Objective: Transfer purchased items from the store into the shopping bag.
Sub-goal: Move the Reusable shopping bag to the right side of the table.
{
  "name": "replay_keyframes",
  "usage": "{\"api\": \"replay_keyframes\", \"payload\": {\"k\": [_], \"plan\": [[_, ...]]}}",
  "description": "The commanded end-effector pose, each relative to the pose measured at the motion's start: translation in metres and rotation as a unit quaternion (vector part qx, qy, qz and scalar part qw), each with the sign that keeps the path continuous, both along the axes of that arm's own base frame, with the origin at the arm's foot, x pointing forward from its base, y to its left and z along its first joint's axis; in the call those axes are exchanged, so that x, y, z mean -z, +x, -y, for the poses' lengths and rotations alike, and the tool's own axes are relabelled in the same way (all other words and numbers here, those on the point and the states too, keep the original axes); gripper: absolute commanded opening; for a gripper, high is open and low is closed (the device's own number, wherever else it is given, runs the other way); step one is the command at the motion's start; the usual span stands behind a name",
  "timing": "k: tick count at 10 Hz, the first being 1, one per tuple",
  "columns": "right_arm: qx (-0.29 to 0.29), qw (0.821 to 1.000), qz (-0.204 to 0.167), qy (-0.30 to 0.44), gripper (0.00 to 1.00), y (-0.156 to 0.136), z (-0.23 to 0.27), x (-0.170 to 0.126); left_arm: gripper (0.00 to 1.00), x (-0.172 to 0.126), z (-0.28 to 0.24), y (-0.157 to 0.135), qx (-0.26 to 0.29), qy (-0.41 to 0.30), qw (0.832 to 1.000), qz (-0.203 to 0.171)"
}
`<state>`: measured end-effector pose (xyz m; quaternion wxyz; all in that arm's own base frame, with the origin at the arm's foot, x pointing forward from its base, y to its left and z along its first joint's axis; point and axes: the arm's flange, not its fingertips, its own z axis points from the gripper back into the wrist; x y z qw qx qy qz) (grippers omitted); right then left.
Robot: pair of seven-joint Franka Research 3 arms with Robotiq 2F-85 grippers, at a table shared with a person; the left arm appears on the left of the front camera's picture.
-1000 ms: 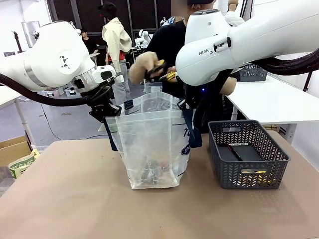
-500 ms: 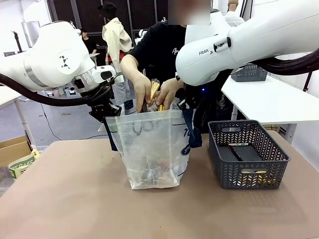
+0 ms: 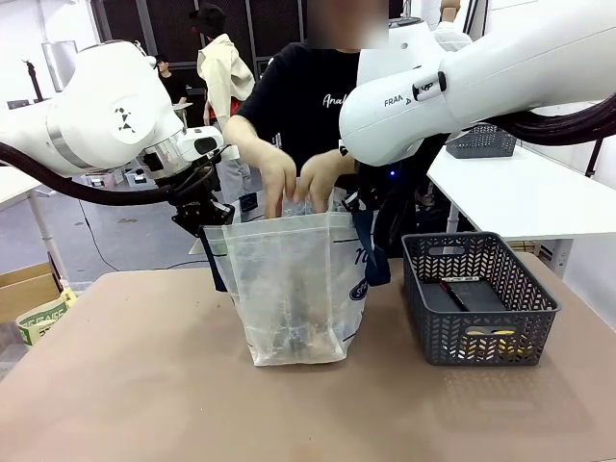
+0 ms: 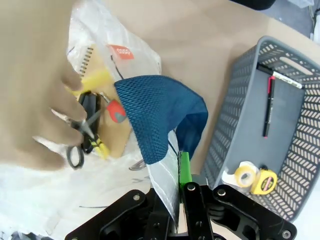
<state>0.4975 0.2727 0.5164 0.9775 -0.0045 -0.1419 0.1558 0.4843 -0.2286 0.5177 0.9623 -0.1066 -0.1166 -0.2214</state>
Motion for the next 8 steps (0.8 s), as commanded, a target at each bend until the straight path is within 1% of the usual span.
{"api": "replay_keyframes", "payload": {"k": [1, 8], "plan": [[0.003, 1.0, 0.0, 0.0, 0.0, 0.0012, 0.0029, -0.0003, 0.0, -0.0008, -0.003, 0.0001, -0.003, 0.0, 1.0, 0.001], [0.003, 1.0, 0.0, 0.0, 0.0, 0.0012, 0.0029, -0.0003, 0.0, -0.0008, -0.003, 0.0001, -0.003, 0.0, 1.0, 0.001]]}}
